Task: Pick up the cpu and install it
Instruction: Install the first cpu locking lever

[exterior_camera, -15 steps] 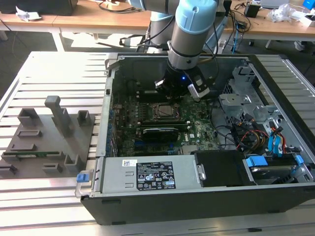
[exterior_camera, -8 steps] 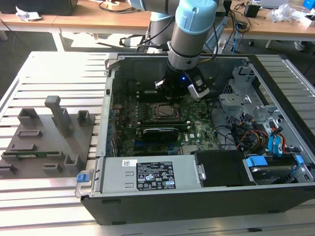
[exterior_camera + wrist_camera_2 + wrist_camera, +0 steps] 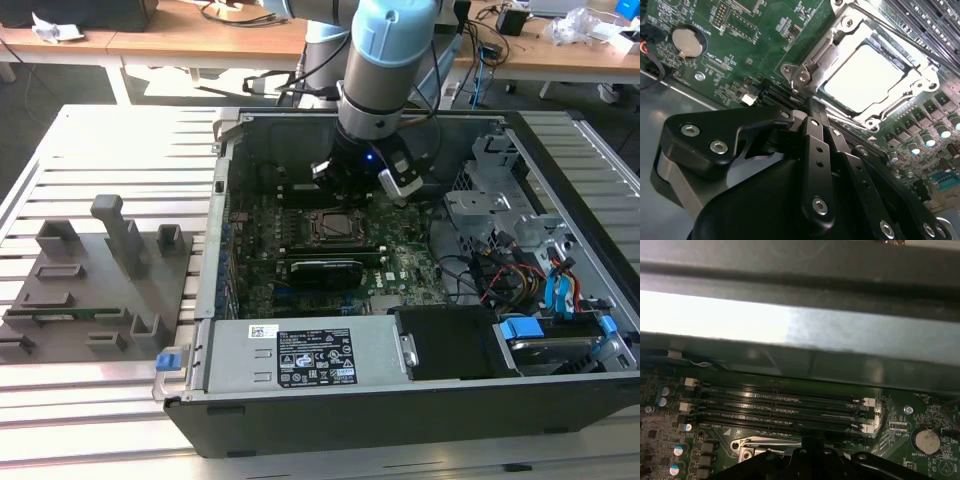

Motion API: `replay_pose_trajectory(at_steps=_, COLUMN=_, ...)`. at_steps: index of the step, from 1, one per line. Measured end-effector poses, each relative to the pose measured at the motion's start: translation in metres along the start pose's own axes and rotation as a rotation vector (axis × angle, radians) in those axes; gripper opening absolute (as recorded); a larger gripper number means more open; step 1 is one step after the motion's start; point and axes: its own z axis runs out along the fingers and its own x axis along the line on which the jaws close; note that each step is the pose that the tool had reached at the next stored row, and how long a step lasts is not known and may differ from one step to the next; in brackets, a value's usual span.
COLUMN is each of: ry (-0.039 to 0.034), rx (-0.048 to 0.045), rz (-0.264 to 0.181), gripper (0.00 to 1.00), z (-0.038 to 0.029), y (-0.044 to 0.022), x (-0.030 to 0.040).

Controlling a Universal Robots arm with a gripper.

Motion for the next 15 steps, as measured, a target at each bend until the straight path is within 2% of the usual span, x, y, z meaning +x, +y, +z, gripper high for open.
replay_pose_trajectory(at_steps=7, ry=-0.0047, rx=-0.0022, rz=-0.001, gripper=0.11, z=0.0005, y=0.0017, x=0.0168)
replay_pose_trajectory(at_steps=15, ry=-0.0048, rx=-0.0024, rz=-0.001, gripper=0.11, z=0.0011, y=0.0018, x=0.0177)
